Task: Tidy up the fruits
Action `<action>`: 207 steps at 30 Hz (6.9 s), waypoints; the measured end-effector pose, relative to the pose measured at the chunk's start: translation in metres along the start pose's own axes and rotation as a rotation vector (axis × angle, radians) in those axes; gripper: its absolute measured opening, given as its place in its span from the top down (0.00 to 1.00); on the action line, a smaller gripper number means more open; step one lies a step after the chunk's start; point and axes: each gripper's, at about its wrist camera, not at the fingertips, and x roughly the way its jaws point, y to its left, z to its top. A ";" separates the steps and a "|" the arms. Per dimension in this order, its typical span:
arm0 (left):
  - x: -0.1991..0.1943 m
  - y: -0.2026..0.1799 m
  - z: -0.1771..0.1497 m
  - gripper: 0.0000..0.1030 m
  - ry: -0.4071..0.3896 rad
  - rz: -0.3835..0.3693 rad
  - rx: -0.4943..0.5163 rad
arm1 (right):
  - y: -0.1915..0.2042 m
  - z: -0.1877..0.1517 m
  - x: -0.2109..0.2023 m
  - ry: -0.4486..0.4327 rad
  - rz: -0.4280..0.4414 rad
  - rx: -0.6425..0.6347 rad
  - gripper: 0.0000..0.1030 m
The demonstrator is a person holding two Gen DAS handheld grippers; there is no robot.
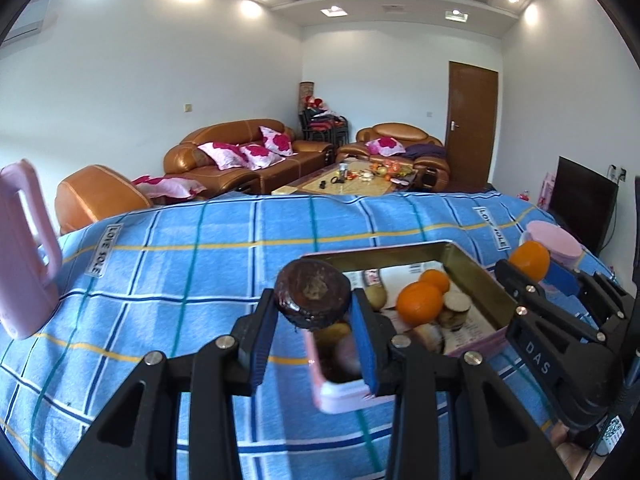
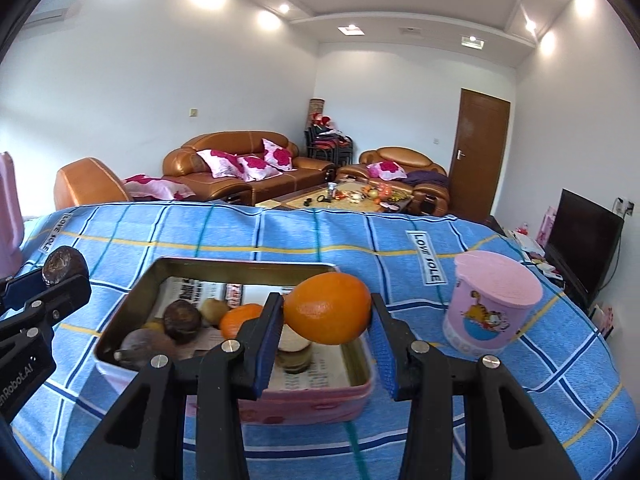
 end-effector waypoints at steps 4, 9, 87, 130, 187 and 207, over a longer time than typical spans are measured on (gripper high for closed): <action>0.005 -0.013 0.004 0.62 -0.001 -0.033 0.006 | -0.009 0.002 0.003 0.003 -0.012 0.020 0.57; 0.011 -0.023 0.005 0.62 0.006 -0.057 0.006 | -0.014 0.004 0.009 0.008 -0.020 0.031 0.57; 0.091 -0.034 0.012 0.48 0.285 -0.001 0.049 | -0.007 0.009 0.089 0.284 0.288 0.058 0.55; -0.021 -0.010 -0.019 0.00 -0.100 0.154 -0.042 | -0.013 -0.013 -0.036 -0.211 0.174 0.065 0.28; -0.025 -0.008 -0.024 0.00 -0.082 0.153 -0.057 | -0.017 -0.017 -0.050 -0.230 0.123 0.067 0.28; -0.023 -0.010 -0.023 0.00 -0.071 0.128 -0.041 | -0.018 -0.018 -0.047 -0.215 0.121 0.068 0.27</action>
